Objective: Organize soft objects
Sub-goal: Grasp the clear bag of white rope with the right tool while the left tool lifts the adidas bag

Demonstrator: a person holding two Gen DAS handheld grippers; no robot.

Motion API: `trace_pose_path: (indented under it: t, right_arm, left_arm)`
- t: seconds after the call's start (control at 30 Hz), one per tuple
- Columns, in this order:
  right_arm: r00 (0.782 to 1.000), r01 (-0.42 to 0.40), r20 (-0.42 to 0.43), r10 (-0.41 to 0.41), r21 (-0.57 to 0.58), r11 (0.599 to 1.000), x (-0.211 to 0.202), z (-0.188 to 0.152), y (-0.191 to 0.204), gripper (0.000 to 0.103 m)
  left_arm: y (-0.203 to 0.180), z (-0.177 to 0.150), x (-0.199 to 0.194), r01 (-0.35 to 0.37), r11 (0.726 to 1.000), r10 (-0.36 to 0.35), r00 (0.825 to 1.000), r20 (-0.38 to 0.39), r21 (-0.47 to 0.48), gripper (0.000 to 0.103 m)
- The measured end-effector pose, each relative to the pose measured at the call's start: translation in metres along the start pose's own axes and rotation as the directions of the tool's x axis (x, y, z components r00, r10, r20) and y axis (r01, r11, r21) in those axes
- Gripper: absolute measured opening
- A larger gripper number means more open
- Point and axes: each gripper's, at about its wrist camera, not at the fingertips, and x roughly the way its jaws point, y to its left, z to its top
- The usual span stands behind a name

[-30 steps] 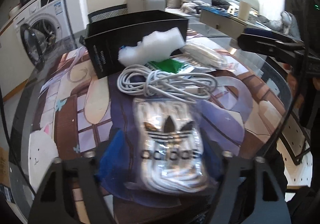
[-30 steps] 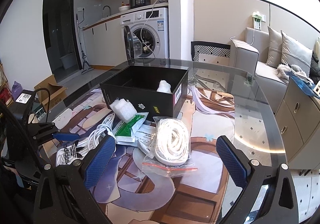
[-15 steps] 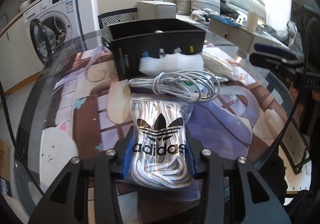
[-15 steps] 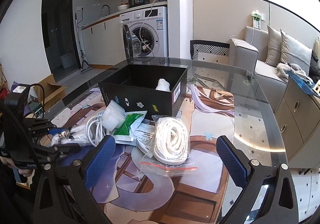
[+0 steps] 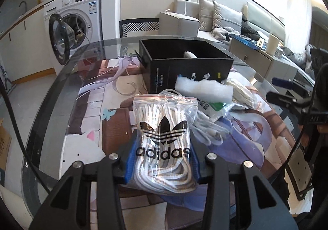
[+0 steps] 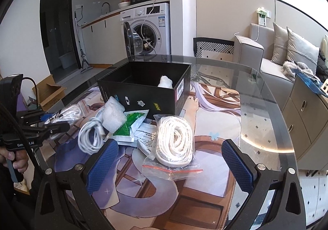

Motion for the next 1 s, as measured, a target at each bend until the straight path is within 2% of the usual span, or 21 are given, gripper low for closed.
trace_pose_path:
  t: [0.27, 0.53, 0.8, 0.9, 0.97, 1.0]
  right_arm:
    - [0.998, 0.026, -0.057, -0.024, 0.039, 0.999, 0.017, -0.003, -0.007, 0.102]
    - [0.992, 0.055, -0.121, -0.045, 0.082, 0.995, 0.044, -0.002, -0.016, 0.102]
    - [0.988, 0.03, -0.154, -0.017, 0.084, 0.996, 0.065, 0.004, -0.015, 0.101]
    - [0.987, 0.017, -0.164, -0.002, 0.09, 0.996, 0.071, 0.006, -0.016, 0.095]
    - [0.985, 0.0, -0.174, 0.017, 0.097, 0.995, 0.074, 0.007, -0.016, 0.085]
    - [0.984, -0.007, -0.177, 0.025, 0.099, 0.995, 0.075, 0.007, -0.016, 0.084]
  left_arm:
    - [0.009, 0.002, 0.0, 0.002, 0.999, -0.001, 1.0, 0.026, -0.035, 0.042]
    - [0.025, 0.007, 0.003, -0.026, 0.995, 0.03, 0.999, 0.043, -0.1, 0.042]
    - [0.027, 0.018, 0.007, -0.042, 0.994, 0.049, 0.996, 0.07, -0.098, 0.042]
    - [0.026, 0.022, 0.009, -0.048, 0.995, 0.055, 0.996, 0.077, -0.09, 0.042]
    - [0.025, 0.025, 0.01, -0.049, 0.995, 0.056, 0.995, 0.081, -0.083, 0.042]
    - [0.024, 0.026, 0.011, -0.051, 0.996, 0.058, 0.995, 0.082, -0.079, 0.042]
